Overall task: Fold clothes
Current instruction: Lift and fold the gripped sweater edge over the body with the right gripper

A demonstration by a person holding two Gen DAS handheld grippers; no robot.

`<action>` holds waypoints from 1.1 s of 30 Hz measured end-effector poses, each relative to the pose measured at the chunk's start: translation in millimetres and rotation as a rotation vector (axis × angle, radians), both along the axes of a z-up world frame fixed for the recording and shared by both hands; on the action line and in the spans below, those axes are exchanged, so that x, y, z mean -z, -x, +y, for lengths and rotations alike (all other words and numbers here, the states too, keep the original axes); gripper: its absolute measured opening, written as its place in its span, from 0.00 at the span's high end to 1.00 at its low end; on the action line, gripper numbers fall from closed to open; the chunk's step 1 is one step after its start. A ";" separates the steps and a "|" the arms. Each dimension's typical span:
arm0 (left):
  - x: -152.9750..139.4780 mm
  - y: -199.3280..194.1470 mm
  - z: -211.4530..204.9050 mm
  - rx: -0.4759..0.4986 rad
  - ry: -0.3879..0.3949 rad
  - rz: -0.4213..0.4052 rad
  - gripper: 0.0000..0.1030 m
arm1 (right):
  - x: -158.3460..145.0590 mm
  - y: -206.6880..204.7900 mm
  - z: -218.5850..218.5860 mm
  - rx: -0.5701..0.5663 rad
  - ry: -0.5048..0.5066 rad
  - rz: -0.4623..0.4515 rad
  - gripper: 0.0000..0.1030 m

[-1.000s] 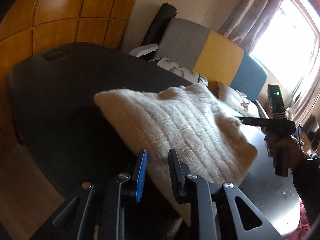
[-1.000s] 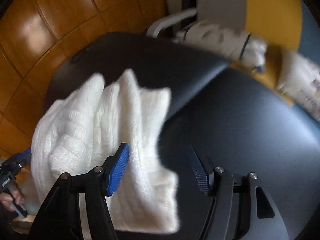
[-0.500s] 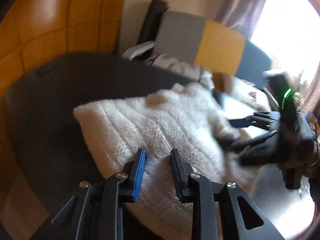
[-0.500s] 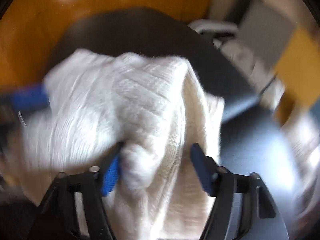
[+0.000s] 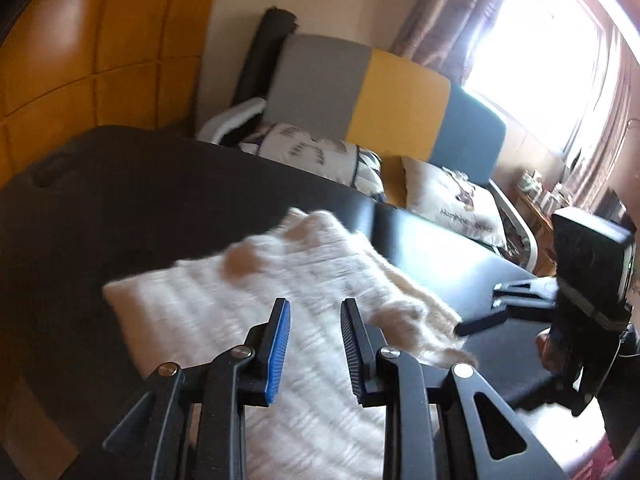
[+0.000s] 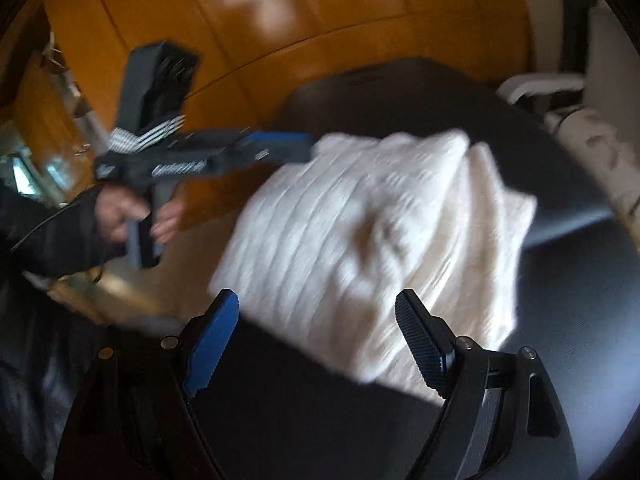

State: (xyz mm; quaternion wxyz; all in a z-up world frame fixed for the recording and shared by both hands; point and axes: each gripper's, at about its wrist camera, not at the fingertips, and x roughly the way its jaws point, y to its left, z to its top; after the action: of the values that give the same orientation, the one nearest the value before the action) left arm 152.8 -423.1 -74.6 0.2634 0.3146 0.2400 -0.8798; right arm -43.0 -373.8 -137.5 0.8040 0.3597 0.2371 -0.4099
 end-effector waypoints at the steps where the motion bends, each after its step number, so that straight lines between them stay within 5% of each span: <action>1: 1.8 9.1 -4.0 0.020 -0.037 -0.003 0.75 | 4.0 0.7 3.1 -0.024 -0.009 -0.036 0.20; 5: 6.1 37.7 -19.8 0.067 -0.212 0.018 0.75 | 23.9 2.5 3.1 -0.094 -0.079 -0.122 0.18; 13: 9.5 76.1 -37.5 0.058 -0.344 -0.094 0.75 | 29.9 8.9 -7.2 -0.298 -0.064 -0.264 0.18; 17: 16.7 95.1 -36.2 0.049 -0.359 -0.211 0.75 | 35.2 -9.4 -13.5 -0.410 -0.103 -0.256 0.18; 23: 23.7 118.5 -32.1 0.024 -0.319 -0.365 0.75 | 10.9 -36.8 -1.5 -0.531 0.020 -0.148 0.19; 26: 33.5 115.3 -39.9 -0.034 -0.360 -0.348 0.80 | 15.0 -46.2 5.7 -0.556 0.002 -0.077 0.18; 30: 43.1 98.5 -52.3 -0.105 -0.466 -0.256 0.90 | 60.5 -35.7 5.2 -0.528 -0.156 0.008 0.18; 33: 49.0 90.1 -58.3 -0.128 -0.518 -0.202 0.91 | 65.8 -18.7 7.0 -0.487 -0.167 -0.085 0.18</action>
State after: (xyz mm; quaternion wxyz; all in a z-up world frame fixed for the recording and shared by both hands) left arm 62.7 -481.3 -123.6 0.2516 0.4419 0.4488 -0.7348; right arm -24.3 -366.8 -203.3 0.8557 0.3742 0.3156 -0.1679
